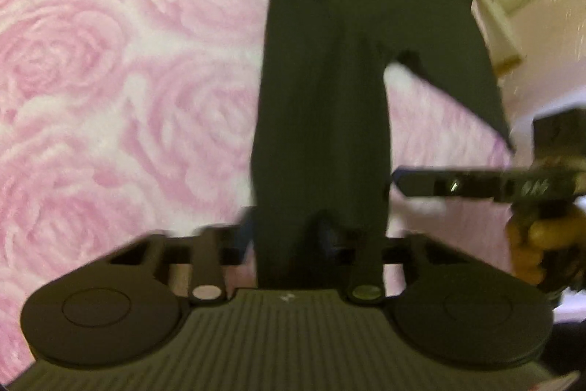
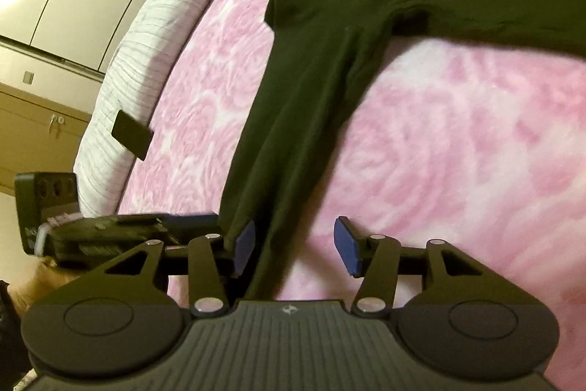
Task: Fold clothes
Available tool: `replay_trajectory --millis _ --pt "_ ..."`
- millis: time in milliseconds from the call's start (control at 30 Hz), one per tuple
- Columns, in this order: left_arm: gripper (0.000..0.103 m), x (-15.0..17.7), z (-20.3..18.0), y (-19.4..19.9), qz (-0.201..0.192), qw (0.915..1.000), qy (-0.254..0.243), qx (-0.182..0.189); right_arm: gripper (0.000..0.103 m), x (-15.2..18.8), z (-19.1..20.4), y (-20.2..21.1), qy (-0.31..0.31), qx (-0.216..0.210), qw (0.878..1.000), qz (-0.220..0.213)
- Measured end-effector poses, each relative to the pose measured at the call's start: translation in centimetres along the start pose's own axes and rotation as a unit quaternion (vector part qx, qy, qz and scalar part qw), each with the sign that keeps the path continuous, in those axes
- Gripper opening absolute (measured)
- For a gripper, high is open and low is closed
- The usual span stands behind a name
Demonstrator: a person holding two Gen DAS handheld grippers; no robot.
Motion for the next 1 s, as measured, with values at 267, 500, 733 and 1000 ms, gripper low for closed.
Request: replay_trajectory --millis 267,500,733,1000 --pt "0.001 -1.0 3.6 4.6 -0.065 0.9964 0.031 -0.043 0.054 1.2 1.0 0.1 0.015 0.008 1.000 0.010" --pt "0.030 3.5 4.9 6.7 -0.051 0.9960 0.059 -0.045 0.061 3.7 2.7 -0.9 0.019 0.000 0.999 0.029" --pt "0.048 11.1 5.5 8.0 -0.002 0.9963 0.083 -0.022 0.062 6.7 4.8 -1.9 0.037 -0.012 0.998 0.053" --pt "0.000 14.4 6.1 9.9 -0.033 0.9945 0.099 -0.007 0.062 11.7 7.9 -3.3 0.060 -0.027 0.993 0.101"
Point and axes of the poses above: each gripper's, at about its wrist camera, not at the fingertips, and y roughly against the way its jaws point, z to its left, x to its underside, the point moved 3 cm from there along -y, roughly the way its jaws point, and after that the axes turned 2 degrees about x, right-handed, at the moved point
